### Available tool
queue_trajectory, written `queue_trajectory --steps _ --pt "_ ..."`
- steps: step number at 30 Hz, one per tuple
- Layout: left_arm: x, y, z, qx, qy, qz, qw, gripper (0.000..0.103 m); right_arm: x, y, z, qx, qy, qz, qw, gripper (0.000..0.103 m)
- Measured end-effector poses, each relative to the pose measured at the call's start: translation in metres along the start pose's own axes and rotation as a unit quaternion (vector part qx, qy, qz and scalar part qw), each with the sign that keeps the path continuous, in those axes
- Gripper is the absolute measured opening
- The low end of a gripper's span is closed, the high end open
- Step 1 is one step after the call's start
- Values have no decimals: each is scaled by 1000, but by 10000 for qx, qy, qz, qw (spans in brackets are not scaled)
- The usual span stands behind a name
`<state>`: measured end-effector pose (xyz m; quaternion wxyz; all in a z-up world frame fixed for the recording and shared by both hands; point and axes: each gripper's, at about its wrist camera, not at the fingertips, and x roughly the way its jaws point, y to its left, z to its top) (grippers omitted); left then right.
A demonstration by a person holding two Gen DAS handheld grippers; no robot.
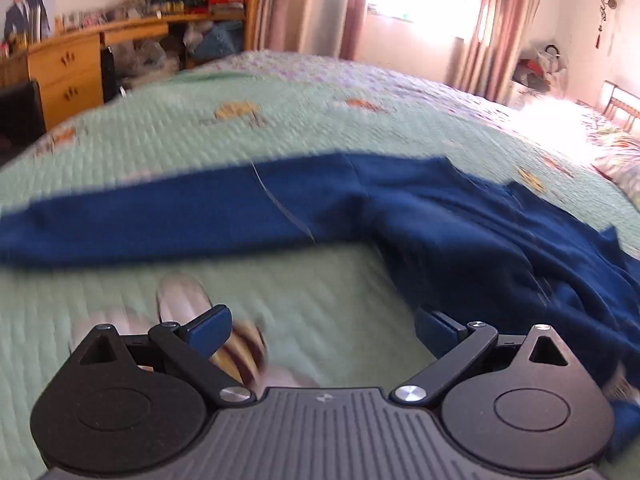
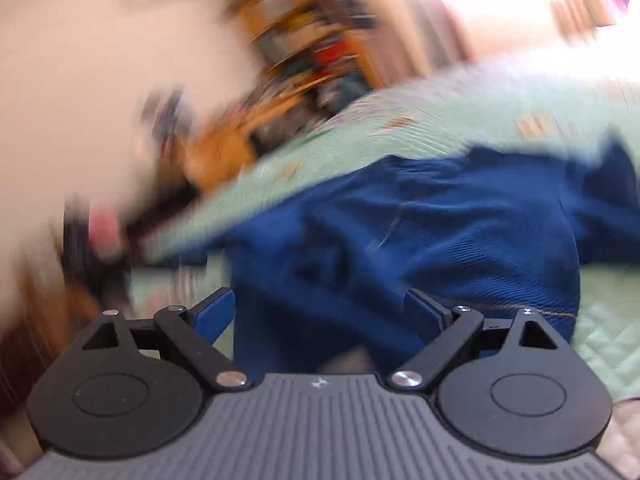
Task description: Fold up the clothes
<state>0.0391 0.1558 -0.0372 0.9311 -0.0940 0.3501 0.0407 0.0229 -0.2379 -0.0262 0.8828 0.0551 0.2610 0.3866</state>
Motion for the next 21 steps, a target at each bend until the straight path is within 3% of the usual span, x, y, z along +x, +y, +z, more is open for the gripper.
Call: queue_trajectory --steps 3,8,10,12,15,17,20,21 --pt "-13 -10 -29 -109 175 -278 9994 98 -6 56 -22 -1535 342 -300 9871 92" --pt "-31 -21 -45 -145 193 -484 9985 99 22 100 -50 -2762 706 -1040 9528 92" --pt "-40 -22 -46 -198 173 -549 9981 99 36 112 -61 -3344 775 -1529 9267 92" --pt "-49 -22 -47 -217 157 -589 9979 99 32 121 -68 -3873 554 -1807 9024 92" --pt "-59 -21 -51 -239 162 -540 9981 100 30 119 -76 -4597 613 -2242 8571 92" --pt "-60 -16 -53 -411 193 -526 9976 100 28 109 -79 -4772 749 -2441 8409 92" --pt "-59 -14 -54 -639 290 -515 9962 100 29 97 -74 -4711 705 -2420 8453 94" --pt "-58 -15 -54 -652 320 -525 9960 100 37 94 -73 -4799 648 -2468 8394 98"
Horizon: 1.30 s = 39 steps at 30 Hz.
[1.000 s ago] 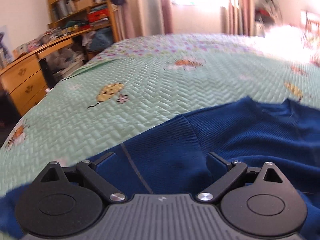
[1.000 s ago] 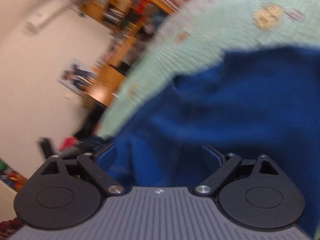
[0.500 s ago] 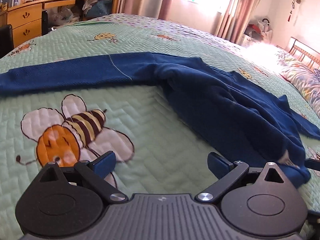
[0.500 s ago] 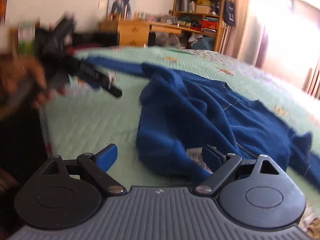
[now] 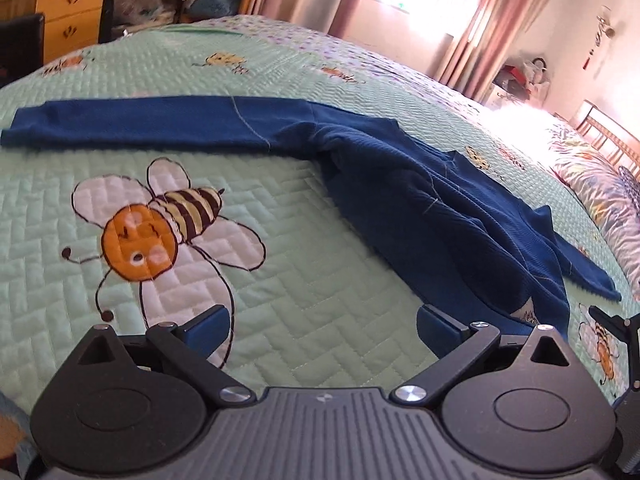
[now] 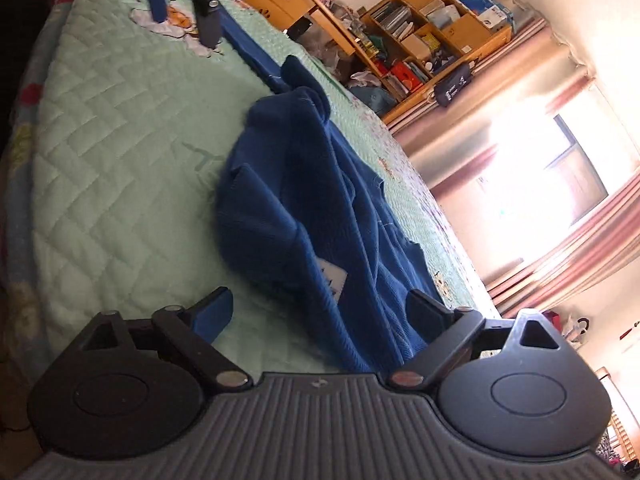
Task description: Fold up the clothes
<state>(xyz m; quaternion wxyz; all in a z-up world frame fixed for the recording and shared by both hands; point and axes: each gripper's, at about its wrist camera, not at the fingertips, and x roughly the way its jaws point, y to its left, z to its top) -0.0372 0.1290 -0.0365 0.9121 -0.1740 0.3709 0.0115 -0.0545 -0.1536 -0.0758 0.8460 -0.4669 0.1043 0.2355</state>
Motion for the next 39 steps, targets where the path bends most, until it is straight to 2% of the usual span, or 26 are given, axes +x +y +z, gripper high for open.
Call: queue_trajectory --steps 2,5,7,8,9,11,12,14,15,16,17,20,21,22,24,25,26,28,29,31,32,33,35,37,39 --pt "1 -4 -1 3 50 -27 10000 100 17 4 5 -192 -195 -119 9996 103" --pt "-3 -9 -6 95 89 -44 9999 100 34 1 12 -302 -467 -104 9984 103" --pt "-4 -13 -8 125 125 -13 9998 100 43 -8 18 -100 -493 25 9987 101" --pt "-5 -13 -9 112 147 4 9998 100 43 -17 20 234 -472 173 9985 90" --pt "-5 -13 -9 85 163 17 9998 100 42 -24 22 571 -461 363 9966 58" --pt "-6 -13 -10 25 195 43 9998 100 40 -40 21 1159 -515 632 9899 28" --pt "-6 -13 -11 0 219 61 9997 100 38 -47 21 1457 -587 723 9849 28" --pt "-6 -13 -11 -43 268 77 9996 100 27 -75 14 2448 -851 1007 9606 27" --pt "-6 -12 -12 -61 283 63 9996 100 19 -92 7 3032 -1027 1135 9405 27" --pt "-7 -12 -12 -83 293 47 9995 100 12 -109 0 3611 -1199 1254 9162 27" --pt "-7 -12 -13 -109 301 30 9995 100 5 -129 -13 4224 -1374 1319 8862 28" --pt "-7 -11 -15 -186 334 3 9993 101 -10 -172 -51 5375 -1603 1362 8166 28" --pt "-6 -10 -16 -211 349 1 9992 101 -16 -180 -66 5608 -1651 1352 8000 28" --pt "-5 -9 -16 -236 365 -1 9991 101 -21 -185 -80 5749 -1641 1334 7904 28" --pt "-3 -7 -18 -287 398 4 9988 101 -20 -184 -105 5820 -1270 1459 7898 28" --pt "-1 -7 -18 -309 416 20 9987 102 -20 -182 -118 5887 -894 1235 7938 28" --pt "1 -8 -18 -317 423 35 9986 102 -16 -179 -131 6046 -490 1066 7879 28" --pt "5 -10 -18 -284 415 80 9987 102 -8 -169 -159 6475 128 805 7577 31" --pt "7 -11 -16 -271 406 113 9987 102 -5 -160 -170 6653 284 700 7428 31" --pt "10 -12 -12 -287 362 122 9989 102 -12 -143 -178 6794 93 829 7290 34" --pt "13 -10 -9 -328 301 110 9989 102 -15 -137 -181 6849 -39 922 7228 43" --pt "17 -8 -5 -381 228 99 9990 102 -14 -134 -182 6887 -168 992 7180 58" --pt "25 -4 5 -455 16 2 9990 102 -25 -124 -191 6970 -412 1050 7081 74" --pt "40 -1 18 -285 -102 -177 9994 100 -17 -118 -194 6977 -507 1224 7041 78" --pt "57 -3 33 131 -160 -296 9993 98 -15 -116 -196 7027 -632 1321 6962 80"
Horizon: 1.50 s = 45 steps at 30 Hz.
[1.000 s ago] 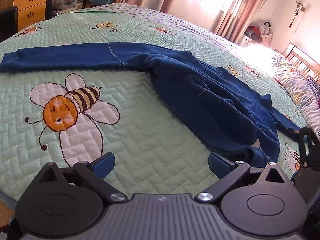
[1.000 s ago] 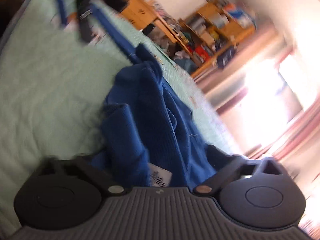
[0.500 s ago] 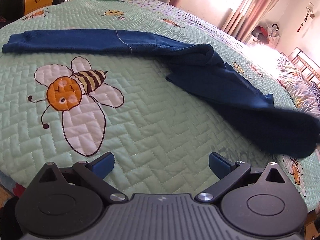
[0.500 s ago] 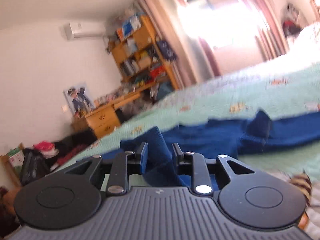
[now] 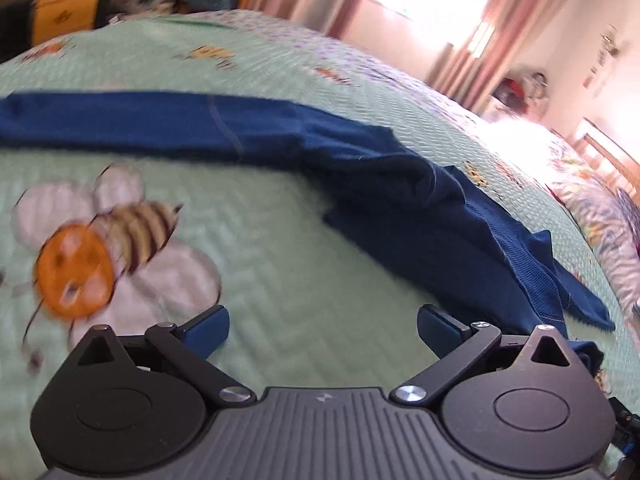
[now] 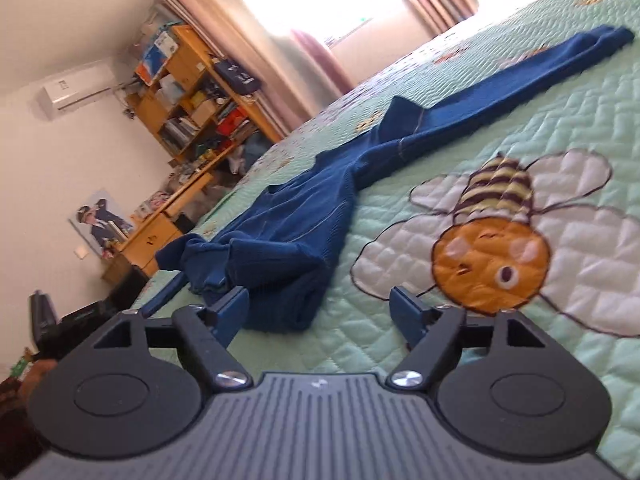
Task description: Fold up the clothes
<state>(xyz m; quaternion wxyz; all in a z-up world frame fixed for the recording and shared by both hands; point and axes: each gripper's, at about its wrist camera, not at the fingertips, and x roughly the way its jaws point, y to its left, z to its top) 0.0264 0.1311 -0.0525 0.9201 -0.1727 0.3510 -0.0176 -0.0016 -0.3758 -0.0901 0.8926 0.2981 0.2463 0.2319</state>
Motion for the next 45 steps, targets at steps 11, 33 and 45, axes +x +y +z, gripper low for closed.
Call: queue_trajectory --steps 11,33,45 --pt "88 -9 58 1373 26 -203 9903 86 1 -3 -5 48 -129 268 9995 84" --pt "87 -15 60 1289 560 -907 9859 12 -2 -5 -5 -17 -242 391 9989 88" --pt "-100 1 -2 18 -262 -2234 9744 12 -11 -5 -6 10 -222 466 9987 89"
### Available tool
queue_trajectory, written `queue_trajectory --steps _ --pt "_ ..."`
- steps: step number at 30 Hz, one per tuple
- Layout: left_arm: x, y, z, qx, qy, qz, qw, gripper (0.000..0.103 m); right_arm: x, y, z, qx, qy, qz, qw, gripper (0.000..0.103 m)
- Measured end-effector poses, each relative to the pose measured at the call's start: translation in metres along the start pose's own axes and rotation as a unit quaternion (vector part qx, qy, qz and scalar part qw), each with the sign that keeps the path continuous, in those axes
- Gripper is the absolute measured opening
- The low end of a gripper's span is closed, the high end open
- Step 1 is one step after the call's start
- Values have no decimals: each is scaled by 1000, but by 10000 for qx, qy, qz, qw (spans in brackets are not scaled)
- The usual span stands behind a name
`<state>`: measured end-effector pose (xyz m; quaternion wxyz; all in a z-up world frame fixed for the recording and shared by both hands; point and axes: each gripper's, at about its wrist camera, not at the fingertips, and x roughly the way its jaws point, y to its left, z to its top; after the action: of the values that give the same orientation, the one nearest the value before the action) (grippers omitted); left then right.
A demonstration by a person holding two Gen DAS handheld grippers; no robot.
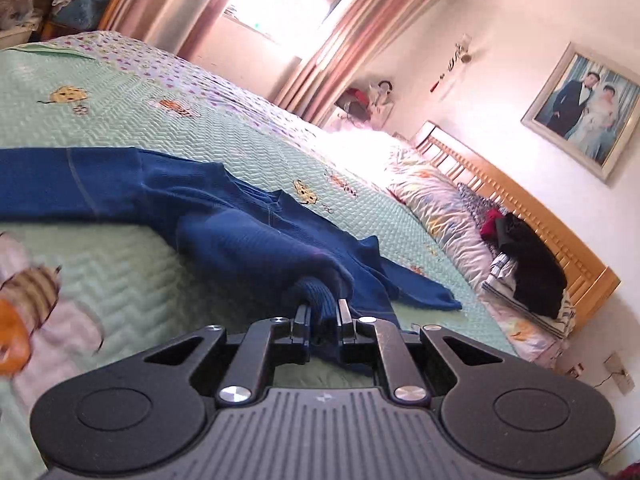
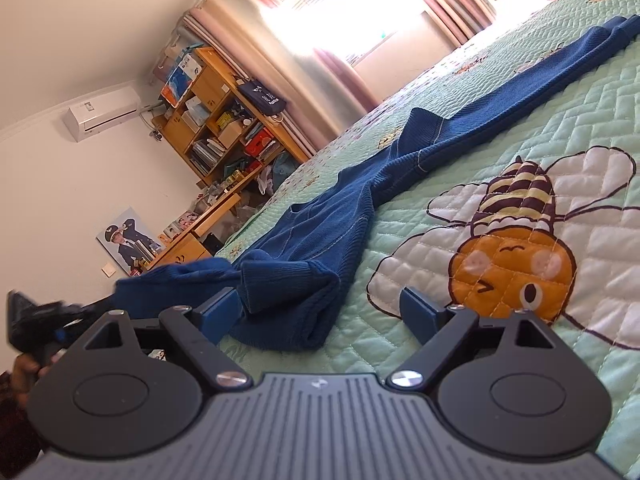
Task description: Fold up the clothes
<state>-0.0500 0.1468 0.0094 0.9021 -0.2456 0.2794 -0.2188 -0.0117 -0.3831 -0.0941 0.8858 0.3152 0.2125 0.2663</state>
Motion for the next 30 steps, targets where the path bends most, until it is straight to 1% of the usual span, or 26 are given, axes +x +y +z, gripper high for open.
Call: queue_trajectory --steps 1,3,4,6,7,8,9,11,13,15,16,18,19,21,23,25,26,27,28,29,30 --pt "-9 3 -8 -107 -28 133 9999 12 0 1 0 -12 9 2 10000 90" --pt "-21 15 -23 -394 -57 783 9961 15 0 5 -1 -84 63 -3 9999 93" --pt "-24 24 -30 -627 -41 1082 9921 17 0 7 -1 -93 114 -9 9999 94" --pt "-30 44 -40 -1158 -41 1575 9807 19 -2 10 1 84 209 36 9997 94" --pt "-32 51 -44 -1339 -17 1684 9766 20 -3 11 1 188 254 65 9995 94" --pt "-33 55 -48 -1472 21 1723 9740 23 -5 11 2 435 275 156 9986 94" --pt "-35 56 -50 -1518 33 1689 9739 27 -7 11 3 682 298 245 9969 94" --pt "-38 53 -50 -1450 9 1688 9749 50 -7 11 3 1167 370 394 9917 95" --pt "-40 49 -47 -1388 -78 1647 9765 52 0 15 3 1545 537 615 9846 95" --pt "-39 45 -44 -1368 -105 1552 9783 57 10 23 1 1688 758 870 9789 95" --pt "-38 44 -43 -1356 -103 1517 9790 62 15 27 0 1601 862 823 9799 95" --pt "-38 43 -44 -1313 -68 1467 9804 63 26 37 -1 1199 984 569 9863 95" --pt "-41 43 -47 -1307 -45 1448 9808 64 33 41 -2 933 1032 540 9888 95" --pt "-40 45 -51 -1378 -2 1433 9800 66 47 53 -5 263 1169 489 9916 94" --pt "-39 47 -54 -1442 35 1417 9793 67 59 69 -10 -456 1313 436 9893 94" --pt "-39 48 -55 -1453 52 1412 9793 69 69 86 -14 -1041 1454 380 9831 83" --pt "-40 48 -55 -1462 48 1406 9792 71 71 91 -14 -1100 1529 403 9813 65" --pt "-42 49 -55 -1478 32 1404 9790 71 72 93 -12 -967 1603 472 9812 40" --pt "-44 50 -55 -1493 -1 1404 9788 71 69 93 -10 -705 1662 572 9819 28" --pt "-48 50 -54 -1508 -39 1402 9786 71 62 90 -7 -177 1684 828 9821 27" --pt "-51 51 -54 -1522 -78 1400 9784 72 54 88 -4 351 1701 1082 9788 27"
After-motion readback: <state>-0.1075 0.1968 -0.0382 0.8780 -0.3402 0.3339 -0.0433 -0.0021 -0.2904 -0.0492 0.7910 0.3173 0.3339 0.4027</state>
